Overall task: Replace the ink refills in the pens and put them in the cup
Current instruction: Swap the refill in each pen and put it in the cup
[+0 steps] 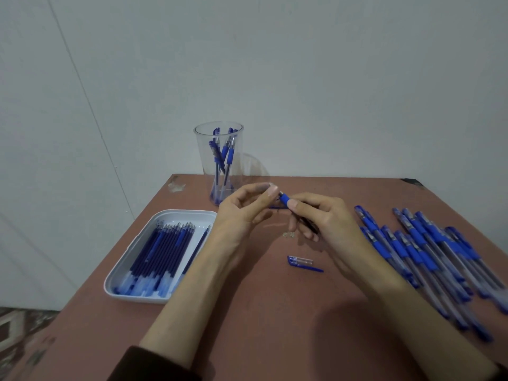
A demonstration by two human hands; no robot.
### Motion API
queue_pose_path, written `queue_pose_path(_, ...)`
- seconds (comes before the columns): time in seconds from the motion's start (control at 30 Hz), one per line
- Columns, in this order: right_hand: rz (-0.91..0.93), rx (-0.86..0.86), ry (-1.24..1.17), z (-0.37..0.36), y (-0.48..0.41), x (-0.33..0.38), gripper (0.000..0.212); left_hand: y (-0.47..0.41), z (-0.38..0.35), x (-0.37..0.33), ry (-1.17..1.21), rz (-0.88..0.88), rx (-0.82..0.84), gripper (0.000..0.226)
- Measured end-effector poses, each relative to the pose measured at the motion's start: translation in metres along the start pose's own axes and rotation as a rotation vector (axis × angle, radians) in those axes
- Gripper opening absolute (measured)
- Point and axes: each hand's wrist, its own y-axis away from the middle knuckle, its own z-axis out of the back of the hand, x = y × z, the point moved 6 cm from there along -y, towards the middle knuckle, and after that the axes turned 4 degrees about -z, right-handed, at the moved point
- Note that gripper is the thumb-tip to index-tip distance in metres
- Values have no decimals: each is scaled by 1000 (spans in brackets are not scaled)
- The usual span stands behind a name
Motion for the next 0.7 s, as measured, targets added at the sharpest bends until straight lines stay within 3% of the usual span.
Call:
queue_pose_path(0.13, 2, -50, -28, 4, -1, 0, 19, 1, -2, 0, -27, -24, 33, 16)
queue_pose_path(0.47, 92, -71, 208, 0, 2, 0, 14, 1, -1, 3, -74, -42, -25, 20)
queue_pose_path(0.7, 40, -79, -15, 3, 1, 2, 14, -1, 4, 4, -36, -14, -46, 21)
